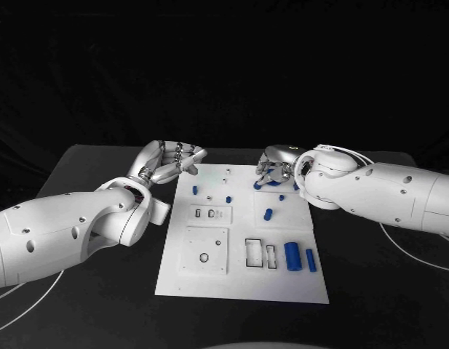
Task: Assemble the parts on the task board
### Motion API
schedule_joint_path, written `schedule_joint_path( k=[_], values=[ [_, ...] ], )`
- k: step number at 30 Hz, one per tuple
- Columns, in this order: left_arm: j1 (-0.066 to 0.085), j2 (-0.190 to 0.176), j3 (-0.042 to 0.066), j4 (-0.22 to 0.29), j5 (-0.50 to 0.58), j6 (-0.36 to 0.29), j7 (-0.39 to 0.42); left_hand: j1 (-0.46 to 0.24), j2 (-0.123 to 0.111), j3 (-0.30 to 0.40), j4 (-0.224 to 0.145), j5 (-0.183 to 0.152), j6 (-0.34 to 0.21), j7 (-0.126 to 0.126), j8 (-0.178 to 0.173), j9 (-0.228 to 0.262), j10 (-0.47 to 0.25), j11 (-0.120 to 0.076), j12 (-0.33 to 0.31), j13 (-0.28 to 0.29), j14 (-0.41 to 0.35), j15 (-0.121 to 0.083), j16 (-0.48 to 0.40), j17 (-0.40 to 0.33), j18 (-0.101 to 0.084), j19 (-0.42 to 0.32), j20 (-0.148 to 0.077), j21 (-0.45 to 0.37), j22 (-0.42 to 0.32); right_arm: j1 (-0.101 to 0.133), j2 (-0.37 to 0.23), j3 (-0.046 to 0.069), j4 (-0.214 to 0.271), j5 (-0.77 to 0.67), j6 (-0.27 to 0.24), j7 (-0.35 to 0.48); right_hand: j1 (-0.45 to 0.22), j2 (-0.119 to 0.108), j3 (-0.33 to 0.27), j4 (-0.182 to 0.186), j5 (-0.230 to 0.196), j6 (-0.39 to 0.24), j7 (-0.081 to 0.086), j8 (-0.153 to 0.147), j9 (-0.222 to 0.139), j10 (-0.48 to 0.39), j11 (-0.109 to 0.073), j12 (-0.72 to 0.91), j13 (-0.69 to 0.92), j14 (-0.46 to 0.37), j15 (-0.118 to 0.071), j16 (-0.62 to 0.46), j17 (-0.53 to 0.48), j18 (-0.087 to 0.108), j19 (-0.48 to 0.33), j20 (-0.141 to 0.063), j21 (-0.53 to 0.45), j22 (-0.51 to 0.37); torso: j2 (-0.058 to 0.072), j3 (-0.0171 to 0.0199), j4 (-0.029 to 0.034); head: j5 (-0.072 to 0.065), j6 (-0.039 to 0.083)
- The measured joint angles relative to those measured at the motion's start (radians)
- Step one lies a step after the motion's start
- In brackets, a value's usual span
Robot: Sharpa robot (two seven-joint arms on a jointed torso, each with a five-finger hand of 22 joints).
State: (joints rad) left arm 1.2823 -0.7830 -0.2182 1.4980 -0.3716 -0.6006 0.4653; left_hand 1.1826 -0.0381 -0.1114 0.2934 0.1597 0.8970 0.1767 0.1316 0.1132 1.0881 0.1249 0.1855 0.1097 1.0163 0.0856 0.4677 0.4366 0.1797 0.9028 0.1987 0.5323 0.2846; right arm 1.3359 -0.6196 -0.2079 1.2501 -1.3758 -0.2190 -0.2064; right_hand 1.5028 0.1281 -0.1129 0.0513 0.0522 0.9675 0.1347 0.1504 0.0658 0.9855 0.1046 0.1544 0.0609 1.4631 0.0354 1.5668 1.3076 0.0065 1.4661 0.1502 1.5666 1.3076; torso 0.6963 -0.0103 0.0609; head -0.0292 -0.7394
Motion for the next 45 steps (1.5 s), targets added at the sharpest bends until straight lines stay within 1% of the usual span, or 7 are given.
schedule_joint_path(
  k=[6,14,17,24,33,40,45],
  values=[
    [0.000,-0.004,0.000,0.000,0.000,0.000,0.000,0.000,0.000,0.000,0.000,0.000,0.000,0.000,0.000,0.000,0.000,0.000,0.000,0.000,0.000,0.000,0.000,-0.001,0.000,0.000,0.000,0.000,-0.001,-0.004,0.009,0.000,-0.005,-0.007,0.022,-0.014,-0.008,-0.008,-0.005,0.005,0.000,0.001,0.001,-0.006,0.000,0.000,0.000,-0.006,0.000,0.004,-0.004,0.000,0.000,0.000,0.000,0.000,0.000,0.000,-0.001,-0.0001,-0.0006,0.000,-0.005],
    [0.001,-0.008,0.000,0.000,0.001,0.000,0.001,0.000,0.000,0.000,0.000,0.000,0.000,0.000,0.000,0.000,0.000,0.000,0.000,0.001,-0.004,0.004,-0.004,-0.002,0.000,-0.004,0.004,-0.006,-0.003,-0.010,0.023,0.000,-0.014,-0.011,0.046,-0.032,-0.008,-0.008,-0.007,0.007,0.000,-0.002,0.005,-0.018,0.000,0.004,-0.004,-0.012,0.000,0.004,-0.004,0.000,0.000,0.000,0.000,-0.008,0.000,0.000,-0.002,0.0006,-0.0016,-0.001,-0.012],
    [0.002,-0.009,0.000,0.001,0.001,0.000,0.001,-0.002,0.002,0.000,0.000,0.000,0.000,0.000,0.000,0.000,0.000,0.000,0.000,0.002,-0.011,0.004,-0.006,-0.004,0.000,-0.006,0.006,-0.012,-0.006,-0.013,0.029,0.000,-0.019,-0.015,0.053,-0.045,-0.007,-0.007,-0.001,0.007,0.000,-0.002,0.005,-0.023,0.000,0.007,0.000,-0.012,0.000,0.004,-0.004,0.000,0.000,0.000,0.000,-0.008,0.000,0.000,-0.002,0.0005,-0.0013,-0.003,-0.015],
    [0.004,-0.012,0.000,0.001,0.001,0.000,0.002,-0.004,0.004,0.000,0.000,0.000,0.000,0.000,0.000,0.001,0.000,0.000,0.000,0.003,-0.011,0.003,-0.011,-0.005,0.000,-0.007,0.007,-0.012,-0.007,-0.022,0.043,0.000,-0.027,-0.024,0.057,-0.068,0.008,0.008,0.007,0.006,0.000,-0.002,0.005,-0.029,0.000,0.018,-0.003,-0.017,0.000,0.004,-0.004,0.000,0.000,0.000,0.000,-0.008,0.000,0.000,-0.002,0.0005,-0.0025,-0.003,-0.018],
    [0.006,-0.013,0.000,0.002,0.001,0.000,0.002,0.000,0.008,0.000,0.000,0.000,0.000,0.000,0.000,0.001,-0.004,0.004,0.000,0.004,-0.018,0.003,-0.015,-0.007,0.000,-0.007,0.007,-0.018,-0.010,-0.026,0.050,0.001,-0.030,-0.033,0.055,-0.082,0.019,0.019,0.020,0.011,0.000,-0.002,0.005,-0.035,0.000,0.034,-0.005,-0.021,0.000,0.004,-0.011,0.000,0.000,0.000,0.000,-0.008,0.000,0.001,-0.004,0.0006,-0.0007,-0.002,-0.023],
    [0.007,-0.015,0.000,0.002,0.001,0.000,0.002,0.000,0.008,-0.005,0.000,0.000,0.000,0.000,0.000,0.002,-0.004,0.004,0.000,0.004,-0.021,0.007,-0.015,-0.008,0.000,-0.014,0.007,-0.023,-0.011,-0.027,0.054,0.001,-0.032,-0.036,0.053,-0.088,0.021,0.022,0.026,0.013,0.000,-0.002,0.005,-0.039,0.001,0.049,-0.009,-0.025,0.000,0.003,-0.011,0.000,0.000,0.000,-0.001,-0.013,0.000,0.000,-0.005,0.0006,-0.0007,0.001,-0.026],
    [0.007,-0.015,0.000,0.002,0.001,0.000,0.001,0.000,0.008,-0.005,0.000,0.000,0.000,0.000,0.000,0.002,-0.004,0.004,0.000,0.005,-0.021,0.007,-0.019,-0.009,0.000,-0.014,0.007,-0.023,-0.012,-0.027,0.057,0.001,-0.033,-0.039,0.055,-0.098,0.037,0.037,0.041,0.012,0.000,0.019,-0.005,-0.039,0.004,0.070,-0.016,-0.031,-0.001,0.004,-0.018,0.000,0.000,0.000,0.000,-0.015,0.000,0.000,-0.006,0.0006,-0.0006,0.001,-0.028]
  ],
)
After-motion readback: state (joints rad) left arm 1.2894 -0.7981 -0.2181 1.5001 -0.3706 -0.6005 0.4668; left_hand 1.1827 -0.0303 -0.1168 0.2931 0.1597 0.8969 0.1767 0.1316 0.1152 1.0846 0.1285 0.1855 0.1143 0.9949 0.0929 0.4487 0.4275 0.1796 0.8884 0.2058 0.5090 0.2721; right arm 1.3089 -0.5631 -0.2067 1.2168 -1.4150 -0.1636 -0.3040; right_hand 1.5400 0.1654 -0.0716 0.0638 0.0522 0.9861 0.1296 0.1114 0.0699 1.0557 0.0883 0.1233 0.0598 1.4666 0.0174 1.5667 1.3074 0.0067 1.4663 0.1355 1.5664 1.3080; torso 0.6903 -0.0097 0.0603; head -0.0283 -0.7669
